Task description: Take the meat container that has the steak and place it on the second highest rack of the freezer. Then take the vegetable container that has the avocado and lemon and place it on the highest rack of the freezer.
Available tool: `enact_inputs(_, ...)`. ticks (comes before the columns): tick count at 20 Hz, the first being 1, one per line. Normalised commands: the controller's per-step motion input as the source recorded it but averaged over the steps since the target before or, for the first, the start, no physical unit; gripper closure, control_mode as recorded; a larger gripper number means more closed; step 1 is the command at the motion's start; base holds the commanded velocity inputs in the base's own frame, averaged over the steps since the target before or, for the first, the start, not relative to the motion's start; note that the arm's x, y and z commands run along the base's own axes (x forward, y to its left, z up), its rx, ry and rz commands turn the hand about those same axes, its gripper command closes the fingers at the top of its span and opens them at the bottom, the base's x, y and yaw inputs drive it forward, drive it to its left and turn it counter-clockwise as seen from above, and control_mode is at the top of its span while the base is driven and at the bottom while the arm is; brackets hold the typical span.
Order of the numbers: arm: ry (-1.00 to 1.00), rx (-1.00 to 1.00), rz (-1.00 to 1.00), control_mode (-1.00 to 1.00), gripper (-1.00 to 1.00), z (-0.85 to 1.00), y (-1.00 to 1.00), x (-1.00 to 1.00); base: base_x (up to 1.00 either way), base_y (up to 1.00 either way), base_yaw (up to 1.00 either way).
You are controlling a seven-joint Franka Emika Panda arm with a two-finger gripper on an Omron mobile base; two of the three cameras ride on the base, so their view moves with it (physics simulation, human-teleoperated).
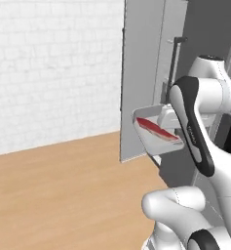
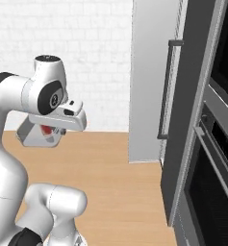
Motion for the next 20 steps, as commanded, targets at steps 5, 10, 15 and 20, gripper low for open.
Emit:
enact_inputs(5,0.0,0.0,0.0,1.0,1.0,0.0,0.0,0.0,0.94,0.03,-0.37)
enact_inputs(10,0.0,0.0,0.0,1.0,1.0,0.0,0.0,0.0,0.74,0.25,-0.56)
enact_inputs(15,0.0,0.0,0.0,1.0,1.0,0.0,0.0,0.0,0.51,0.6,-0.57)
enact_inputs(20,0.0,0.0,0.0,1.0,1.0,0.0,0.0,0.0,0.01,0.86,-0.49)
